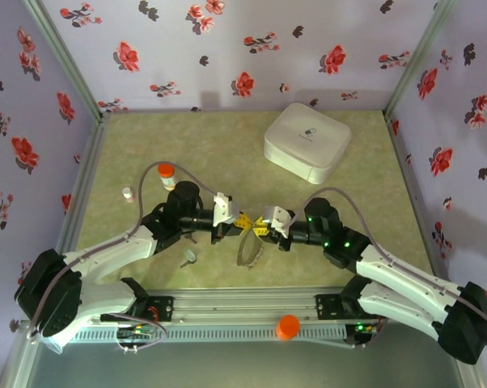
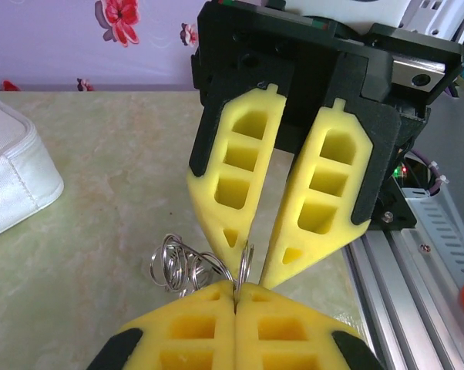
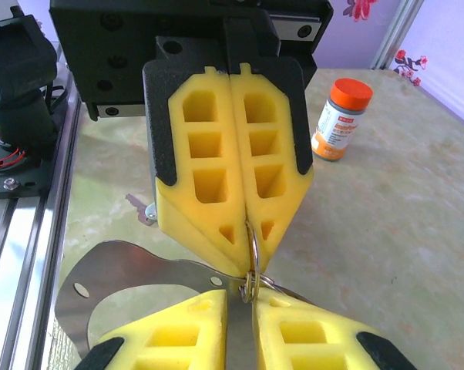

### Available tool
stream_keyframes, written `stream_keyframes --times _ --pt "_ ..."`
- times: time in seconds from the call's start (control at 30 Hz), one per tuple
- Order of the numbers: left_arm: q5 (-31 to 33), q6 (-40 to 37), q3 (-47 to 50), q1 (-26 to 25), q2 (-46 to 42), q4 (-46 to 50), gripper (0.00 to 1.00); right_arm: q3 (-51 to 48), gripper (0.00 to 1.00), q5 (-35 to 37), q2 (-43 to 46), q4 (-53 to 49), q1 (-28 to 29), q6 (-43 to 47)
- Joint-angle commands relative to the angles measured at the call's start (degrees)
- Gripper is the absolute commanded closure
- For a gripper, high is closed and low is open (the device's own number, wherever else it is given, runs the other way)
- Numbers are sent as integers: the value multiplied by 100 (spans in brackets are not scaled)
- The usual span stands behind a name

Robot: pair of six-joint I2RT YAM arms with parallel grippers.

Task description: Put the keys on the keyring

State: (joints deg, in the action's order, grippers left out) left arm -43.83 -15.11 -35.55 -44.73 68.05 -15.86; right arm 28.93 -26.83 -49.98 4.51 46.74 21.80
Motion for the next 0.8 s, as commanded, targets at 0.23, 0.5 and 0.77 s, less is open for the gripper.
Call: stream_keyframes --times 0.23,0.5,0.77 --pt "-269 -138 -113 -24 -143 -56 100 180 86 -204 2 243 1 -65" --pt "-300 -346 -214 -34 -179 277 100 219 90 -284 -30 278 0 -93" --pt "-301 -439 -279 -23 -184 436 100 229 93 -341 -80 340 0 -141"
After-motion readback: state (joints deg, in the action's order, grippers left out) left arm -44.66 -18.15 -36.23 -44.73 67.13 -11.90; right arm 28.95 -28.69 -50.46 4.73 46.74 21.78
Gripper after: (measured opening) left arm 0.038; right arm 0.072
